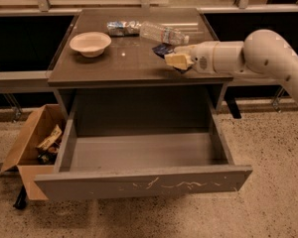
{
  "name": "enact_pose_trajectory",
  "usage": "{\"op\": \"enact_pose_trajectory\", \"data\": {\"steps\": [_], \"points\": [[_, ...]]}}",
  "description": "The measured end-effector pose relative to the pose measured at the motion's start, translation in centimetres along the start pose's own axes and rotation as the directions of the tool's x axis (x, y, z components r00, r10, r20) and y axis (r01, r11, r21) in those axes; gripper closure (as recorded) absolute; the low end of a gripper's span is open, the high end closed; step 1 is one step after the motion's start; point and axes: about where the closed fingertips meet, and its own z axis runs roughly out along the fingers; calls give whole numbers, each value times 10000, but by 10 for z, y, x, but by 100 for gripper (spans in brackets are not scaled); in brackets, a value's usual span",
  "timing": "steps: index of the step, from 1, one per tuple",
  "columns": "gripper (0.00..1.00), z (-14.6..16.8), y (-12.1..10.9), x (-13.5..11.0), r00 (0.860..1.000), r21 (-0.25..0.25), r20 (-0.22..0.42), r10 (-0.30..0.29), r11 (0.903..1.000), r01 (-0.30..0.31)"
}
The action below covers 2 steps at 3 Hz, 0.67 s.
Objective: Place rxbar blueberry into top drawer
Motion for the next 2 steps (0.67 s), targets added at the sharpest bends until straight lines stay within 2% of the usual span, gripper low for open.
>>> {"op": "enact_pose_trajectory", "data": {"steps": [1, 2], "points": [[100, -50, 31, 20, 9994, -268, 150, 315, 9992, -311], [100, -70, 46, 49, 9991, -846, -345, 228, 9961, -257]]}}
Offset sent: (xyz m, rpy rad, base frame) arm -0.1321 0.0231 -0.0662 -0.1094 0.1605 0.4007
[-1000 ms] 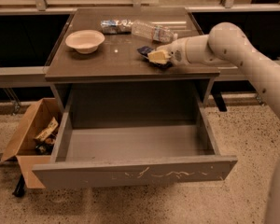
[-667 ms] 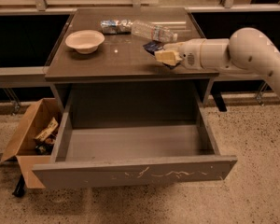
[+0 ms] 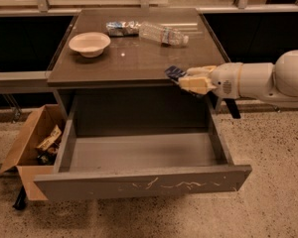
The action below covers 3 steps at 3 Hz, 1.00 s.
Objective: Place rxbar blueberry into top drawer
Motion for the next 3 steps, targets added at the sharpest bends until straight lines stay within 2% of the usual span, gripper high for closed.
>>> {"op": "enact_pose_trajectory", "data": {"steps": [1, 2, 3], "points": [[100, 1, 20, 8, 9994, -755, -347, -10, 9971, -17], [100, 1, 20, 8, 9994, -756, -347, -10, 9971, -16], [100, 11, 27, 29, 9958, -1282, -871, -288, 9916, 174]]}}
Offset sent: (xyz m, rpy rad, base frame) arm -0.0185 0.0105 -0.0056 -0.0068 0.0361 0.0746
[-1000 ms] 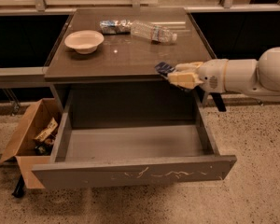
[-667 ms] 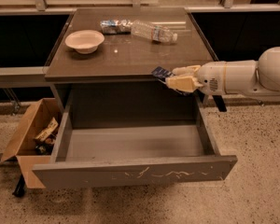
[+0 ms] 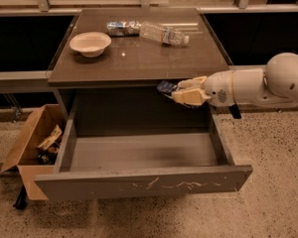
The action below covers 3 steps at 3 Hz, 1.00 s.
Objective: Place rxbar blueberry into top drawer
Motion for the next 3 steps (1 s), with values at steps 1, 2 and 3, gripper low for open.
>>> {"op": "enact_pose_trajectory", "data": {"steps": [1, 2, 3], "points": [[100, 23, 9, 58, 9902, -759, -1367, -270, 9970, 167], [100, 52, 17, 112, 9615, -1431, -2698, -519, 9896, 133], [82, 79, 21, 138, 9341, -1924, -3452, -912, 9810, 247]]}}
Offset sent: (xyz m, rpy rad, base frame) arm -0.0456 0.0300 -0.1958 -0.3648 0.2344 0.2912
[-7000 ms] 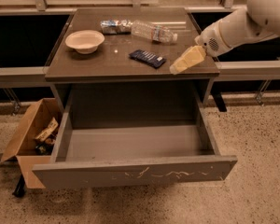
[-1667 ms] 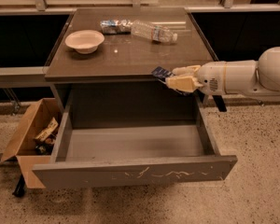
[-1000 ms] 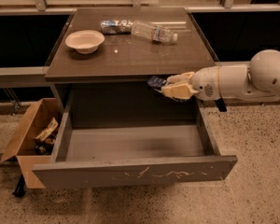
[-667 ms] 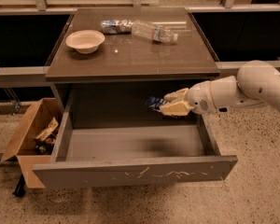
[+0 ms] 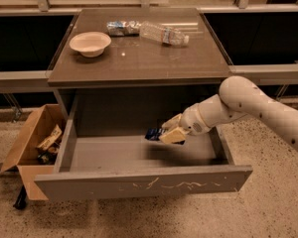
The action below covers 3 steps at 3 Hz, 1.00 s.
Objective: Place rxbar blueberry into top drawer
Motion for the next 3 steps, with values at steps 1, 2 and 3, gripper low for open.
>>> {"op": "enact_pose_trajectory", "data": {"steps": [1, 2, 3], "points": [[59, 23, -6, 7, 9982, -110, -539, -274, 9996, 269], [35, 33, -11, 9, 9955, -153, -783, -525, 9986, 514], [12, 38, -14, 10, 9936, -213, -899, -686, 9975, 669]]}}
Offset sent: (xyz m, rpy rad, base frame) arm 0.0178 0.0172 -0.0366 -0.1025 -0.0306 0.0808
